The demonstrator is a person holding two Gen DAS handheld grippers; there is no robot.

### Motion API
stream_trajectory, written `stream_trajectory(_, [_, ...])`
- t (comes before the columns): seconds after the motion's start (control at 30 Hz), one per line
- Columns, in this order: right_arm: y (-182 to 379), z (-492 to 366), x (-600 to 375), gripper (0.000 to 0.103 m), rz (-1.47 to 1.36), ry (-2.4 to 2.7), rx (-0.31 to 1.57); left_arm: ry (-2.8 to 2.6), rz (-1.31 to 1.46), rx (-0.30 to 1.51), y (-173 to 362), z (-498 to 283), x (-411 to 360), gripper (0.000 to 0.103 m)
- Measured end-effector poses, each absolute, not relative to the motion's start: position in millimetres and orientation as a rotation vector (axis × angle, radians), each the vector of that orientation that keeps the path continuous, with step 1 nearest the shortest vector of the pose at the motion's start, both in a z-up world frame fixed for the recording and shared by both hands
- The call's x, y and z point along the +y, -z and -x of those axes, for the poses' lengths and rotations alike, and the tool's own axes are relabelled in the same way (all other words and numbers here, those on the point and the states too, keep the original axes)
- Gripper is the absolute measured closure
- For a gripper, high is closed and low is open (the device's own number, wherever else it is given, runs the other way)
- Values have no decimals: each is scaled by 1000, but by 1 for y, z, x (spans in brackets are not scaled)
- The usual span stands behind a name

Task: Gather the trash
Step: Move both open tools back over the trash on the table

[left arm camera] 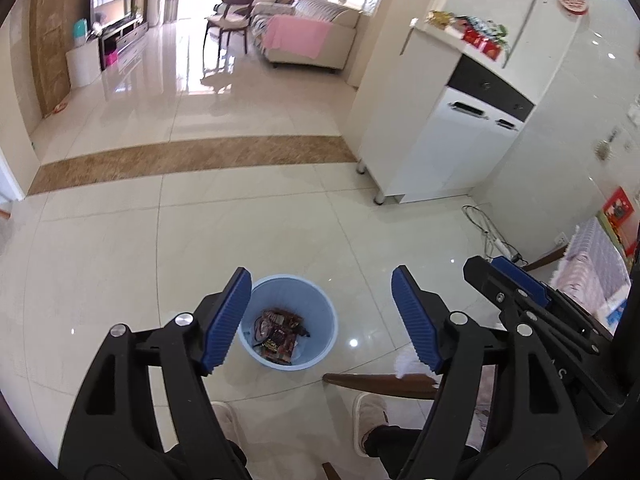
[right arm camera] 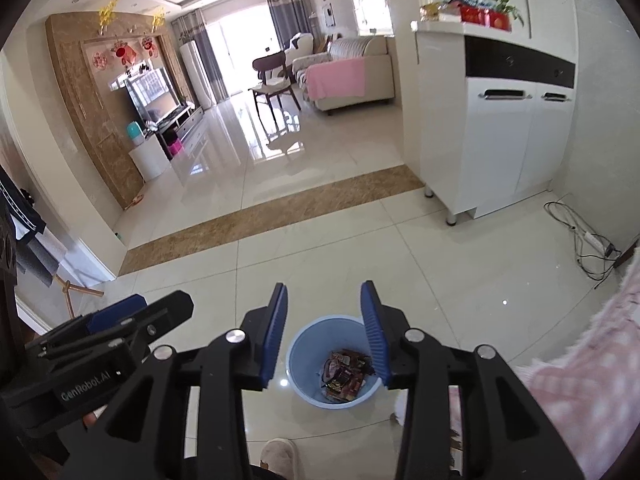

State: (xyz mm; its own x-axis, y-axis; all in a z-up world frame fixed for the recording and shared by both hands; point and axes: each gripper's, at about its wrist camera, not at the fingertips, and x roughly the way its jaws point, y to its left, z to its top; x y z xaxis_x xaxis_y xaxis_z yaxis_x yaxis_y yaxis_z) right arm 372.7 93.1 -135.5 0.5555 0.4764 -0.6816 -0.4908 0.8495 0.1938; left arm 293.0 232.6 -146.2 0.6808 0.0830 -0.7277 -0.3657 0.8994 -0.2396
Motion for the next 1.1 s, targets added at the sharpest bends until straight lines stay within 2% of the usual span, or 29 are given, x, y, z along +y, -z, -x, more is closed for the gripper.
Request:
stream_trajectory(0.3, [79,-325,1,61,-11,-506,708,-133,319,729,99,-273,157,29])
stream_trajectory(0.63, [40,-274,-175,57,-44,-291,627,178,153,753,71,-260,-6,29])
stream_trajectory(0.93, [50,-233,-326,56,-69,-67,634,441,-12,829,83,-255,-170,29])
stream_trajectory(1.1, [68,-228,-384,56,-110,0,671,496,-45,895,102,-261,-218,29])
